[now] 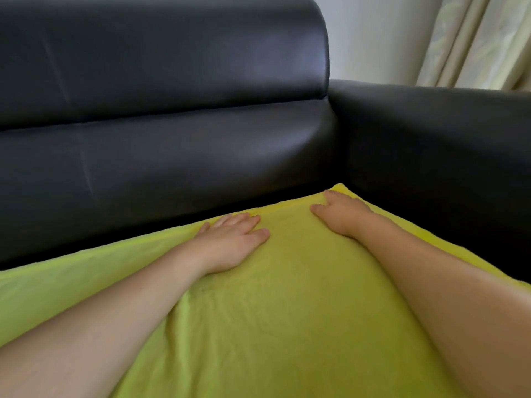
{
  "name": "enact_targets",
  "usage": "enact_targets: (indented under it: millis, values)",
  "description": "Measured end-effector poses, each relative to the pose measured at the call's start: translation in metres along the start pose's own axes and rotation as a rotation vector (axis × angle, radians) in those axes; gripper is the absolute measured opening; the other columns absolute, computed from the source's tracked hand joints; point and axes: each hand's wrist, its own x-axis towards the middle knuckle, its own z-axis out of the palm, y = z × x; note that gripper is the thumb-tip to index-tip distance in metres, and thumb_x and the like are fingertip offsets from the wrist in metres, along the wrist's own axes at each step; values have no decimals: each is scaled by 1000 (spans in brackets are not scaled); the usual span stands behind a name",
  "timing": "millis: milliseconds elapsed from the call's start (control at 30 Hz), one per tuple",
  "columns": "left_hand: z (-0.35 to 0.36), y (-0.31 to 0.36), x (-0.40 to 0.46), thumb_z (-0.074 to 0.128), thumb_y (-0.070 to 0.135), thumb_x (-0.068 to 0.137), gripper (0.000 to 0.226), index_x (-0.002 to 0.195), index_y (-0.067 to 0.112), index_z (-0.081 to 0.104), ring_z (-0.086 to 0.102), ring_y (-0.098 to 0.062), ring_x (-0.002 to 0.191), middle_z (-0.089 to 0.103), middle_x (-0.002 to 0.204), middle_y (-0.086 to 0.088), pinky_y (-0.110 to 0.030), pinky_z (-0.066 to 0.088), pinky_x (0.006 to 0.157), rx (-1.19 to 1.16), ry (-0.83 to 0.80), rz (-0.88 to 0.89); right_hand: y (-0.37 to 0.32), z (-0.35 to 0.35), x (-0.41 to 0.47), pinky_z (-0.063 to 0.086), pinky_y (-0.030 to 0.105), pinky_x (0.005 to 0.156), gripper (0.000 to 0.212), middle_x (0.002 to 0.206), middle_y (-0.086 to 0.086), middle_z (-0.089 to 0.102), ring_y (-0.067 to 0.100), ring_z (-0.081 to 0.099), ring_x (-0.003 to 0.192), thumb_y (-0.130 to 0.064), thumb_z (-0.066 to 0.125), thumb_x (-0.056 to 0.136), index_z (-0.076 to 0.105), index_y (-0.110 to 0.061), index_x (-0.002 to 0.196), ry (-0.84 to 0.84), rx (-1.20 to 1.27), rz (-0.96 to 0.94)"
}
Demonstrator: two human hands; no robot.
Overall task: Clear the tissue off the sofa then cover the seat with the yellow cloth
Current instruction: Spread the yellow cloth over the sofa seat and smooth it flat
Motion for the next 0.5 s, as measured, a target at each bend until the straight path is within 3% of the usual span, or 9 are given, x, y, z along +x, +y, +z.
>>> enact_targets:
  millis: [233, 333, 400, 500]
  values:
    - [0, -4, 5, 15, 70, 93, 72, 156, 35, 11, -2, -13, 150, 4, 163, 15, -44, 4, 121, -11, -16, -26, 3, -3, 10, 17, 36, 118, 58, 161, 5, 15, 20, 15, 147, -38, 27, 101, 21, -13, 153, -39, -5, -43]
    - [3, -1, 3, 16, 68, 95, 68, 155, 37, 11, 0, -13, 150, 5, 162, 16, -43, 3, 121, 6, 24, -48, 3, -2, 8, 28, 35, 112, 55, 157, 9, 25, 26, 29, 142, -30, 37, 98, 31, -8, 148, 64, 96, -3]
    - [5, 1, 0, 17, 65, 96, 66, 155, 37, 12, 1, -12, 150, 5, 162, 17, -42, 3, 121, -12, 54, -52, 1, 0, 6, 41, 36, 96, 44, 142, 14, 42, 32, 47, 124, -25, 45, 93, 48, -3, 132, 204, 132, 74]
    - [7, 1, -2, 18, 64, 97, 65, 155, 37, 12, 1, -11, 150, 5, 162, 17, -42, 3, 121, -13, 66, -49, -5, -3, 2, 43, 33, 76, 17, 113, 17, 60, 34, 58, 102, -15, 46, 92, 59, -5, 97, 261, 37, 141]
